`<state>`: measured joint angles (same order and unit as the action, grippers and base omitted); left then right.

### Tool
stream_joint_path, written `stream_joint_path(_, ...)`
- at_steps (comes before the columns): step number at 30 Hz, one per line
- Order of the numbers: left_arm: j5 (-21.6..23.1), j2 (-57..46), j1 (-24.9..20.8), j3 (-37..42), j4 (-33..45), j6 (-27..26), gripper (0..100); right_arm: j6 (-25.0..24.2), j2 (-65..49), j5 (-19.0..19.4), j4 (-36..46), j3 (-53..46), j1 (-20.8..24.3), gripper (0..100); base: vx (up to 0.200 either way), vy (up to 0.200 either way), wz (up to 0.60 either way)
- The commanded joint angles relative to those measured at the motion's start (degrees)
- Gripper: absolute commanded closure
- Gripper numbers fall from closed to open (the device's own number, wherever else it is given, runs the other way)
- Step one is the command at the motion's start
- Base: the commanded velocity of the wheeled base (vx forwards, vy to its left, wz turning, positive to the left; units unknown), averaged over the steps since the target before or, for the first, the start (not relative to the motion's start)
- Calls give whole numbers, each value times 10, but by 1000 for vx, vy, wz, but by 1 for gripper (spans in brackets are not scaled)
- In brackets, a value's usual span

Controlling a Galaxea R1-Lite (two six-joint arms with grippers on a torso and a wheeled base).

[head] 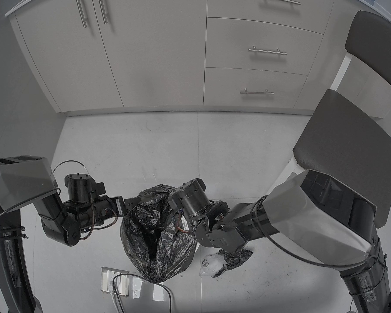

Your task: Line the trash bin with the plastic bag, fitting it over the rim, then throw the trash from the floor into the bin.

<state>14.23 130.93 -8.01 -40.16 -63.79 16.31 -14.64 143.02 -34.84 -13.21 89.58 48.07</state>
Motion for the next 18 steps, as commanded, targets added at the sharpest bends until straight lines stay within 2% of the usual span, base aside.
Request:
stream_joint_path(1, 0, -1, -1, -1, 0, 0, 0, 0, 0, 0, -1, -1, -8, 0, 0, 0, 0)
stream_joint_path(18, 0, -1, -1, 1, 0, 0, 0, 0, -1, 0, 0, -10, -10, 0, 0, 0, 0)
